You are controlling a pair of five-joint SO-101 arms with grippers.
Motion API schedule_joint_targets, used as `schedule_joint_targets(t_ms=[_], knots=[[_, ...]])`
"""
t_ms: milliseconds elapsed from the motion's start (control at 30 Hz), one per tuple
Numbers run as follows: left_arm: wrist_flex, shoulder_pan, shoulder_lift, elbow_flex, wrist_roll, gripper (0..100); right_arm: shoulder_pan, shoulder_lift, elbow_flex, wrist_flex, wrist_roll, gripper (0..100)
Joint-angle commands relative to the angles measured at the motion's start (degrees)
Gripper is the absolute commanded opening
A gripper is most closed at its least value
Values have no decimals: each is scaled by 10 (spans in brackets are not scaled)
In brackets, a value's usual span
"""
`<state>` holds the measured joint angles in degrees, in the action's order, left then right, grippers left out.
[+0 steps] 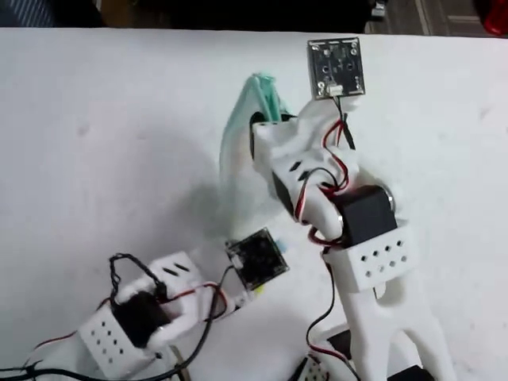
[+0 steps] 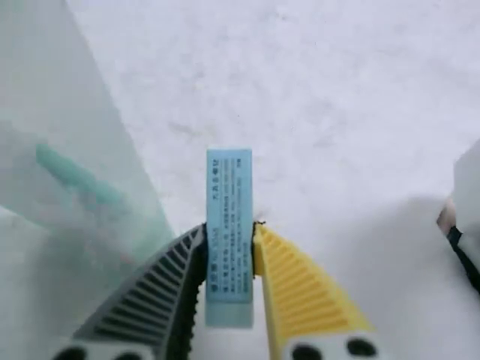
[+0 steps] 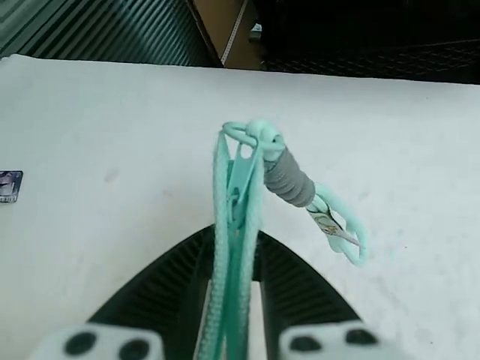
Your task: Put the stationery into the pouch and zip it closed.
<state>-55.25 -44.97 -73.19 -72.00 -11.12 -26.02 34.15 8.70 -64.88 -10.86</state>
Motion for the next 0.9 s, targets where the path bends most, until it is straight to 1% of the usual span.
schedule_joint_targets(t_ms=[0,33,67,267,400,500,567,633,700,767,833,867], knots=[[-1,-7,-10,-4,95,216,-2,6,-34,-1,2,16],[-18,-2,-10,1,125,260,-2,6,-34,-1,2,16],[-32,4,-10,11,147,269,-2,6,-34,-1,2,16],[-84,58,-11,63,118,267,-2,0,-33,-1,2,16],[-98,71,-11,87,114,269,-6,0,-33,-1,2,16],[-105,110,-11,124,113,269,-7,0,-33,-1,2,16],[-103,146,-11,149,113,269,-7,0,-33,0,0,16],[-91,160,-11,156,113,268,-15,0,-36,4,-24,16],[-69,140,-11,149,117,268,-25,0,-37,17,-55,16],[-49,116,-11,139,120,266,-45,0,-37,29,-69,16],[-23,119,-11,129,147,266,-65,0,-37,28,-69,16],[-12,135,-11,127,159,266,-73,0,-36,26,-69,16]])
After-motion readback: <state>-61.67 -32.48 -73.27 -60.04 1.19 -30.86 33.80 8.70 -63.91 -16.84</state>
